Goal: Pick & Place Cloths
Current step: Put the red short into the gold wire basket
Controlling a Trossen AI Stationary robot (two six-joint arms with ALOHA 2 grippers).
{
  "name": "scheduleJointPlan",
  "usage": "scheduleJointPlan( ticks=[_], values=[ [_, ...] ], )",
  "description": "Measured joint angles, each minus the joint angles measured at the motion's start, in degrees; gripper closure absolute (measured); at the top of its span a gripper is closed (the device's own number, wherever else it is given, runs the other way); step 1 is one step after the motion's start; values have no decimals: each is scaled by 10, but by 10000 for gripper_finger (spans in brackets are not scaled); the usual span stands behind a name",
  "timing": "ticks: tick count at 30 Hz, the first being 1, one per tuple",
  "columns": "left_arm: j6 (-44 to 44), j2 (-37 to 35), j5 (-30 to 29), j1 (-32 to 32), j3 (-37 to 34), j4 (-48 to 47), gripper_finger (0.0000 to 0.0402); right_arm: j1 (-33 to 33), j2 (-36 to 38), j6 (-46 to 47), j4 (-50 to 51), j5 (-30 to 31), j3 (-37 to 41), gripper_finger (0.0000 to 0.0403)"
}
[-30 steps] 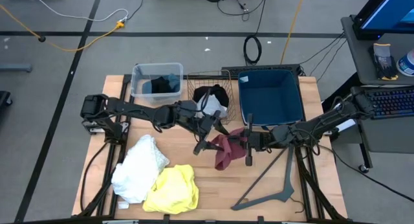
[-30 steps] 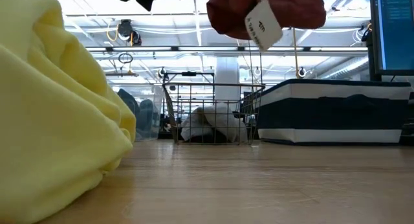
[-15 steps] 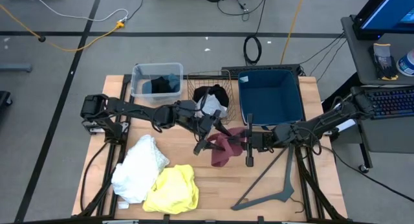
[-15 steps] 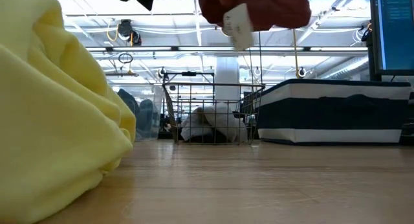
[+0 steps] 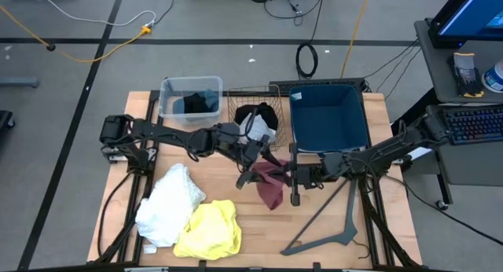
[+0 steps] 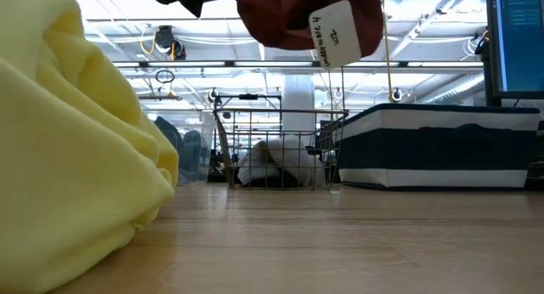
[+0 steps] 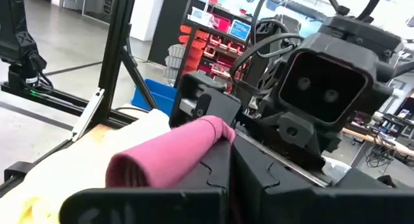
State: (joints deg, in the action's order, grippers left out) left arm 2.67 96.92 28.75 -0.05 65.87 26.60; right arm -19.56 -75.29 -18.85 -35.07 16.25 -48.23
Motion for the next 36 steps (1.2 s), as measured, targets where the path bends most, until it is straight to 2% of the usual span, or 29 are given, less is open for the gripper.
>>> scheduleJointPlan(
  ticks=[2,5,9,13,15,19,24,29,36],
  values=[
    [6,-1,0,0,0,-8,132,1,0,-2,-5,0,0,403],
    [15,0,0,0,0,-12,171,1,0,-15,-19,0,0,403],
    [26,-1,0,0,0,-15,254,1,0,-25,-20,0,0,403],
    [36,-1,13,5,0,-25,356,1,0,-35,-20,1,0,399],
    [29,-1,27,10,0,-32,387,1,0,-28,-17,2,0,391],
    [12,-1,32,23,0,-67,381,-4,0,-24,-1,4,0,372],
    [-10,-1,26,39,0,-115,393,-19,0,-3,37,8,0,341],
    [-31,1,-35,60,0,-152,390,-37,4,59,86,-10,0,313],
    [-54,0,-78,86,0,-158,390,-70,17,114,169,-2,0,293]
  ],
)
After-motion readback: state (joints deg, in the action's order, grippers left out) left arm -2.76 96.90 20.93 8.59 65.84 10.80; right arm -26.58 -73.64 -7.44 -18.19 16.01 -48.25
